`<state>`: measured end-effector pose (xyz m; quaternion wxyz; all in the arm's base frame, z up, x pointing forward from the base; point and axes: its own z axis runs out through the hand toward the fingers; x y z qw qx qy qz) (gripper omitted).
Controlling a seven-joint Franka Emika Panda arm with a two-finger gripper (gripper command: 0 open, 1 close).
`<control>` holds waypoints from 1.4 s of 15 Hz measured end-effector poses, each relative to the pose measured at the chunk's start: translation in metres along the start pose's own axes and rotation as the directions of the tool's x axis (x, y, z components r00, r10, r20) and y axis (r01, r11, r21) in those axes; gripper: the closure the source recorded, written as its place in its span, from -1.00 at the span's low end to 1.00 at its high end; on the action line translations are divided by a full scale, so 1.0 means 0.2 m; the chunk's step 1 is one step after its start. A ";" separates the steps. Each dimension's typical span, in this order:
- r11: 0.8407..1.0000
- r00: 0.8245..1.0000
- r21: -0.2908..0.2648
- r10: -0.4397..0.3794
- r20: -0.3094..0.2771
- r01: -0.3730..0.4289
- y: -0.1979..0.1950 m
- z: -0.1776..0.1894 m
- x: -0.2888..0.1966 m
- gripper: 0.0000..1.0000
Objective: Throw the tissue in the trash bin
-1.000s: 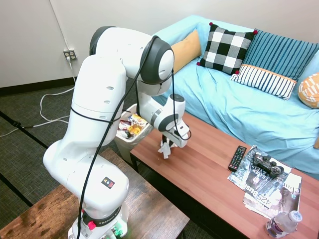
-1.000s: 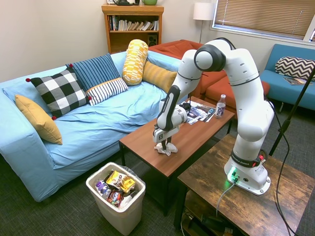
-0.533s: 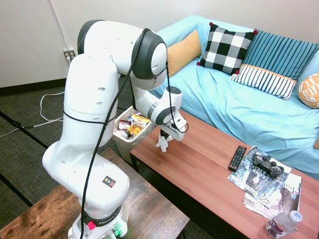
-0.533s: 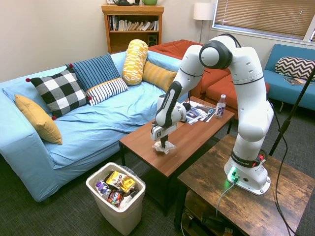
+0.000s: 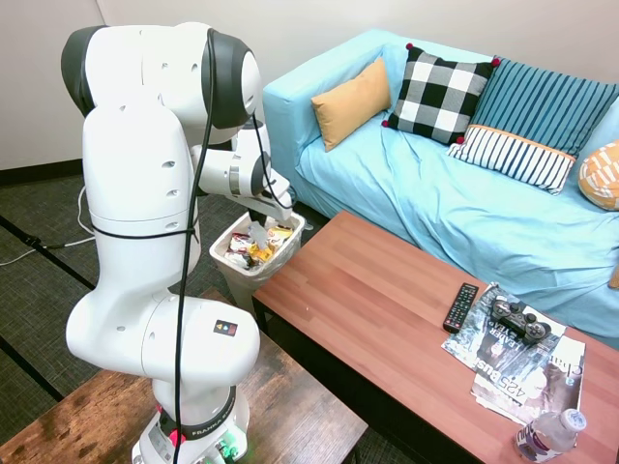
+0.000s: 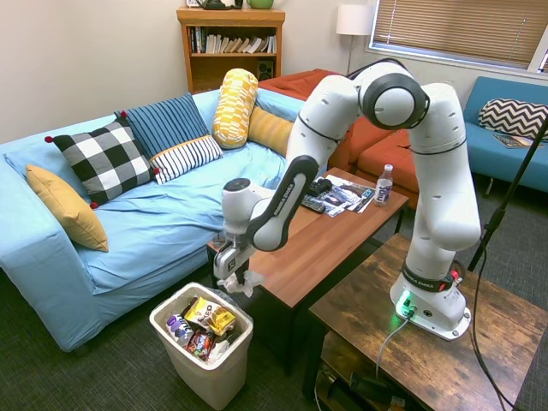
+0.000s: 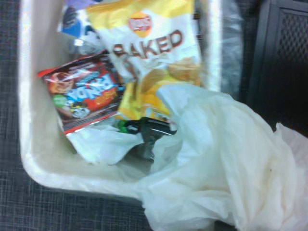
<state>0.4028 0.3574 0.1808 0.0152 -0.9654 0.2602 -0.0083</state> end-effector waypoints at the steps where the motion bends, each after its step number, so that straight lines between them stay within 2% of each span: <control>1: 1.000 1.000 -0.005 -0.010 -0.004 0.010 -0.08 0.05 -0.05 1.00; 2: 1.000 1.000 -0.007 -0.020 -0.009 0.020 -0.15 0.11 -0.07 1.00; 3: 1.000 0.999 -0.010 -0.028 -0.015 0.028 -0.21 0.18 -0.07 -1.00; 6: 0.999 0.998 -0.021 -0.044 -0.042 0.043 -0.33 0.35 -0.02 -1.00; 10: 0.999 0.998 -0.026 -0.040 -0.058 0.038 -0.40 0.45 0.04 -1.00; 17: 0.999 0.997 -0.025 -0.030 -0.074 0.029 -0.49 0.46 0.10 -1.00; 21: 1.000 0.996 0.002 -0.024 -0.091 0.025 -0.56 0.37 0.13 -1.00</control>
